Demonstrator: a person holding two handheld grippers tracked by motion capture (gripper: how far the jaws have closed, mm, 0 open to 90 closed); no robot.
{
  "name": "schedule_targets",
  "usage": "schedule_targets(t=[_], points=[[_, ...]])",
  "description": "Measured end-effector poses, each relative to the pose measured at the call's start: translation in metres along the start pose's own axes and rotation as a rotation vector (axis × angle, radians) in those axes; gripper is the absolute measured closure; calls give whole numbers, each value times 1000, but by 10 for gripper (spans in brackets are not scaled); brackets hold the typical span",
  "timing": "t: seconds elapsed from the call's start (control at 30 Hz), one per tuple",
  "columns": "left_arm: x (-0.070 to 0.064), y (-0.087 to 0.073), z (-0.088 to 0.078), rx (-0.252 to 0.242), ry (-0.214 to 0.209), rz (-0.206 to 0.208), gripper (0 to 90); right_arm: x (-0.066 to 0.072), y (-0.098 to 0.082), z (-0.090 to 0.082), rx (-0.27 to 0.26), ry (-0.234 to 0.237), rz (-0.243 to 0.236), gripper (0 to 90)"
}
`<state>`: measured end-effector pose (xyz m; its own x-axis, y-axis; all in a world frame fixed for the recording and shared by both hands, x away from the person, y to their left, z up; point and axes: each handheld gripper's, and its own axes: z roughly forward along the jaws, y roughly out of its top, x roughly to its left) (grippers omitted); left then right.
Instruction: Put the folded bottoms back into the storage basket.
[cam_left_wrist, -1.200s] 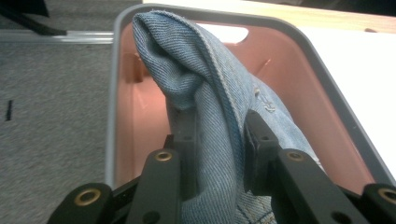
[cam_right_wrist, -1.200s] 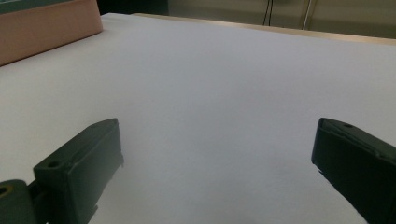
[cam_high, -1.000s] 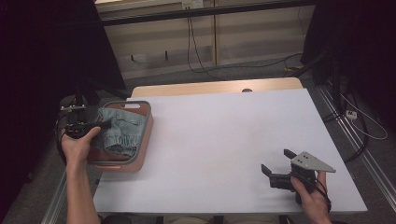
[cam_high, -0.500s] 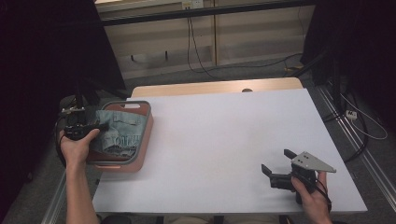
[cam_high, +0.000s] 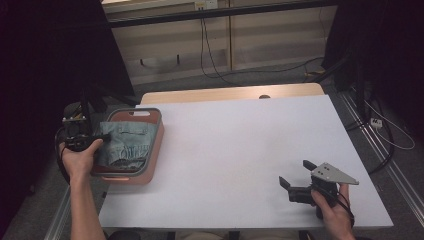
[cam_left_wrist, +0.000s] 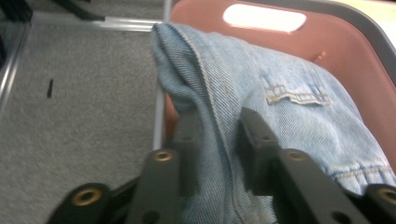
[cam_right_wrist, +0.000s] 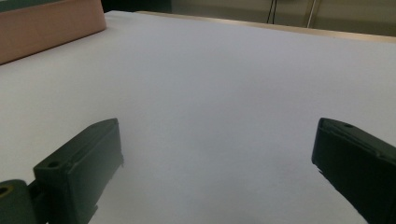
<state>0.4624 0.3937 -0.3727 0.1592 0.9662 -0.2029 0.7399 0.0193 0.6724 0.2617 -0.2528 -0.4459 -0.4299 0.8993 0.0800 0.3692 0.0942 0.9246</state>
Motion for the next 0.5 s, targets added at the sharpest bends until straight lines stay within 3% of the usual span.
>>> schedule_targets(t=[0.03, 0.07, 0.17, 0.2, 0.23, 0.33, 0.5], points=[[1, 0, 1, 15, 5, 8, 748, 0, 0, 0, 0, 0, -1, 16], [0, 0, 2, 10, 15, -18, 753, 0, 0, 0, 1, 0, 1, 17], [0, 1, 1, 25, 15, 7, 760, 0, 0, 1, 2, 2, 1, 17], [-2, 2, 3, 20, 17, -5, 761, 0, 0, 1, 2, 2, 1, 16], [-2, 3, 3, 30, 20, 17, 761, 0, 0, 1, 2, 2, 0, 17], [-6, 7, 7, 33, 11, 35, 762, 0, 0, 1, 4, 1, -3, 17], [-17, 13, 18, 43, 57, 61, 764, 0, 0, 2, 3, 0, -6, 17]])
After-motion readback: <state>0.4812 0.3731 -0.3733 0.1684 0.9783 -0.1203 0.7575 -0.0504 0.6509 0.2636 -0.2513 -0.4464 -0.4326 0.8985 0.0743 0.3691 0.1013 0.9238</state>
